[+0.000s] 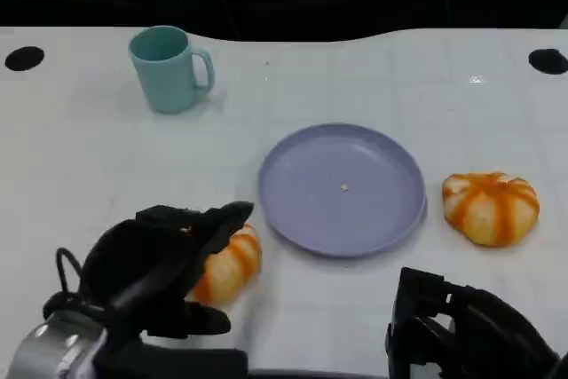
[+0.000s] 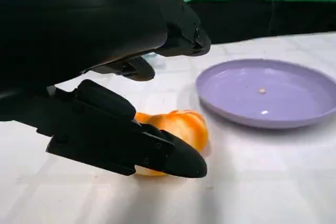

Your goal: Grasp the bread from the table and place it into the plate.

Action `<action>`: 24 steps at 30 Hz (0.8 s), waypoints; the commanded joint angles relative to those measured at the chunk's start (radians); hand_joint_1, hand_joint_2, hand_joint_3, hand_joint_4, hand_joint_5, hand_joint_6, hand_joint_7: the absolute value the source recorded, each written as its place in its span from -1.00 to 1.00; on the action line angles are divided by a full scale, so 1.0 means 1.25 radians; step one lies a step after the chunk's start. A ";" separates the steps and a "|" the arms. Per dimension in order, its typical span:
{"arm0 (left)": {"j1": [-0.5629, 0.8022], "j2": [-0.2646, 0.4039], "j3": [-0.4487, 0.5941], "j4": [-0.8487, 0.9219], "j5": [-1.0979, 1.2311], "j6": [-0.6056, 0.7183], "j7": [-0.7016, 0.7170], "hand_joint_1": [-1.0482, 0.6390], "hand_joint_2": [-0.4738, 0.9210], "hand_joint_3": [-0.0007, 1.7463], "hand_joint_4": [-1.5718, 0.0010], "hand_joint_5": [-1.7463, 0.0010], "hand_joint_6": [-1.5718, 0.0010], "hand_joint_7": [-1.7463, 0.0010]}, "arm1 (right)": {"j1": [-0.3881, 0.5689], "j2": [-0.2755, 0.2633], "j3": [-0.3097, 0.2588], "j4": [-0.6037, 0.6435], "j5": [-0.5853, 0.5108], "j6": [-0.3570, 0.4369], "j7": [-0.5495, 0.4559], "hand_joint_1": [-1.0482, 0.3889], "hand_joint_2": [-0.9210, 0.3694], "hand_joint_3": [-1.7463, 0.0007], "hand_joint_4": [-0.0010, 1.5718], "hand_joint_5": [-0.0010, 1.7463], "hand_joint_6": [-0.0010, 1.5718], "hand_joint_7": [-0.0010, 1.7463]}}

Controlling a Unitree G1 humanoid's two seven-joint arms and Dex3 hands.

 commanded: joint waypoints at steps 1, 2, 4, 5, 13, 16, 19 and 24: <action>-0.054 0.007 -0.047 0.078 0.060 0.052 0.023 -0.67 0.98 -0.98 0.55 0.86 0.71 0.99 | 0.003 -0.006 -0.003 -0.006 0.000 0.001 -0.001 -0.26 -1.00 0.49 -0.24 1.00 -0.47 0.95; -0.068 0.004 -0.057 0.104 0.066 0.059 0.035 -0.67 0.97 -0.98 0.54 0.86 0.70 0.98 | 0.003 -0.005 -0.003 -0.005 0.000 -0.001 0.000 -0.26 -1.00 0.49 -0.24 1.00 -0.47 0.95; -0.095 -0.002 -0.076 0.154 0.076 0.077 0.050 -0.67 0.95 -1.00 0.51 0.86 0.68 0.98 | 0.002 -0.003 -0.002 -0.002 -0.001 -0.006 0.000 -0.26 -1.00 0.49 -0.24 1.00 -0.47 0.95; -0.107 -0.004 -0.085 0.175 0.078 0.087 0.052 -0.66 0.95 -1.00 0.50 0.87 0.67 0.98 | 0.002 -0.003 -0.002 -0.001 -0.002 -0.008 0.000 -0.26 -1.00 0.49 -0.24 1.00 -0.47 0.95; -0.219 -0.018 -0.163 0.409 0.068 0.116 0.109 -0.59 0.98 -0.99 0.38 0.86 0.54 0.96 | 0.004 -0.003 -0.001 -0.010 -0.006 0.000 -0.009 -0.28 -1.00 0.50 -0.23 1.00 -0.46 0.95; -0.250 -0.020 -0.188 0.486 0.051 0.106 0.130 -0.53 1.00 -0.97 0.33 0.85 0.52 0.97 | 0.005 -0.003 -0.002 -0.012 -0.002 0.006 -0.008 -0.28 -1.00 0.50 -0.23 1.00 -0.46 0.94; -0.273 -0.018 -0.209 0.544 0.030 0.092 0.144 -0.46 1.00 -0.93 0.22 0.81 0.51 0.98 | 0.006 -0.004 -0.002 -0.015 0.001 0.009 -0.006 -0.27 -1.00 0.50 -0.23 1.00 -0.46 0.94; -0.288 -0.001 -0.226 0.611 -0.003 0.018 0.251 -0.21 1.00 -0.56 0.10 -0.47 -0.21 0.83 | 0.007 -0.005 -0.003 -0.014 0.000 0.002 -0.002 -0.27 -1.00 0.50 -0.23 1.00 -0.47 0.94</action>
